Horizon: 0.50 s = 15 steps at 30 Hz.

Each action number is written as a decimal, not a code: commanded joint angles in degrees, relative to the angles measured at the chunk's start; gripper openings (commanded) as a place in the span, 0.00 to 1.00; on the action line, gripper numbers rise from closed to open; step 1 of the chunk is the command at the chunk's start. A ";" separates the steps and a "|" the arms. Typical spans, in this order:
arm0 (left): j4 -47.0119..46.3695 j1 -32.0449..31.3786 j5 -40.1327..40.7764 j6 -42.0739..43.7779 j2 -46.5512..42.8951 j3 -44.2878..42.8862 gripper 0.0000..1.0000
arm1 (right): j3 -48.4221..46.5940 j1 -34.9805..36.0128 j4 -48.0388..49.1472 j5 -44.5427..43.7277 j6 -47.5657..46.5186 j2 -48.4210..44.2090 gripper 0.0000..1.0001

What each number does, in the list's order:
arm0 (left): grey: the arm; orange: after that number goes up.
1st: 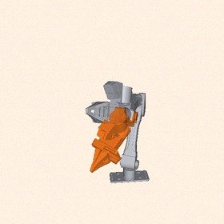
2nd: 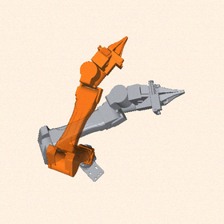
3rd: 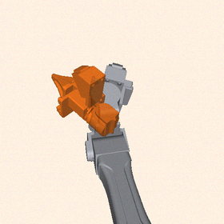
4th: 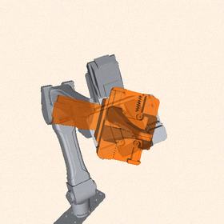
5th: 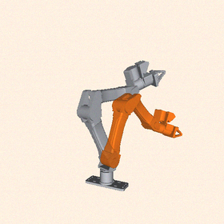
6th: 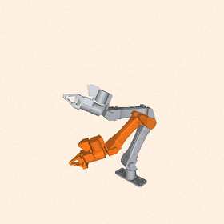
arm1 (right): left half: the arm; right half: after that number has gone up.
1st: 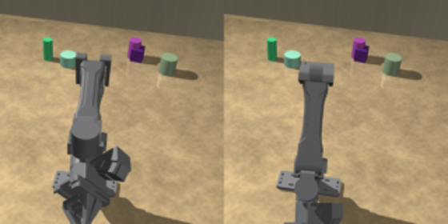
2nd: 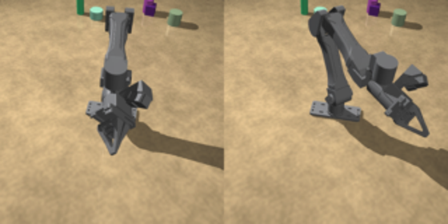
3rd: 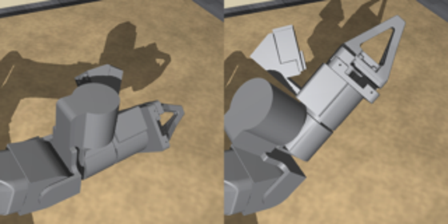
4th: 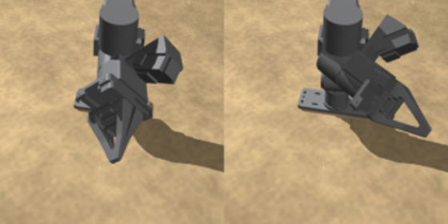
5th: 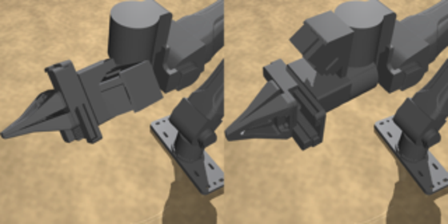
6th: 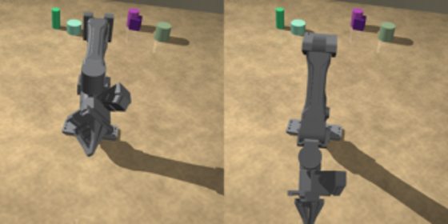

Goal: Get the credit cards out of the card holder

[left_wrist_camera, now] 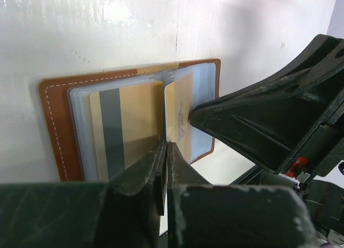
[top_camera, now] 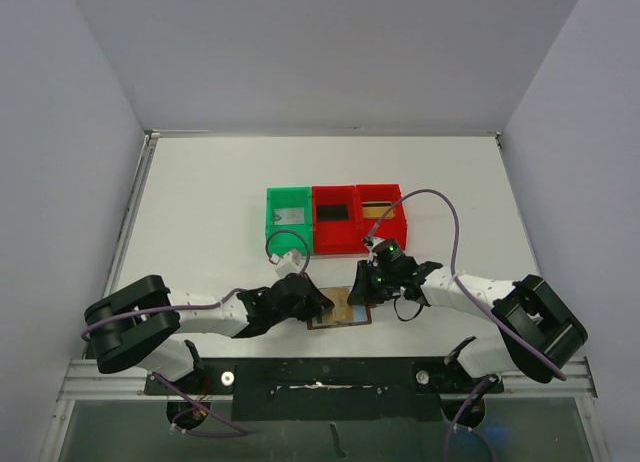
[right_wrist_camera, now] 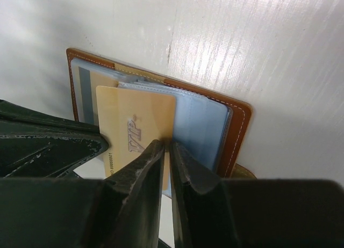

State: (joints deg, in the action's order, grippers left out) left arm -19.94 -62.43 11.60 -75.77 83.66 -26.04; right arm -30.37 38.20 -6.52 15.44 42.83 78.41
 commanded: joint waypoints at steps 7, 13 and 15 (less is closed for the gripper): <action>3.37 0.38 1.17 2.00 -2.95 -1.49 0.00 | 0.31 -0.23 -3.23 -5.16 -1.69 1.44 0.13; 3.30 0.47 1.41 2.13 -3.34 -1.33 0.00 | 0.05 -0.24 -3.37 -5.33 -2.11 0.05 0.13; 2.16 0.47 0.85 2.48 -2.93 -1.38 0.04 | -0.02 -0.30 -3.09 -5.27 -2.35 -1.36 0.13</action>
State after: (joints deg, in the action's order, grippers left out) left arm -16.64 -62.24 11.97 -74.59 82.06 -26.04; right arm -30.39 38.20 -6.68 15.00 42.76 78.30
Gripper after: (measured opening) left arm 0.009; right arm 0.127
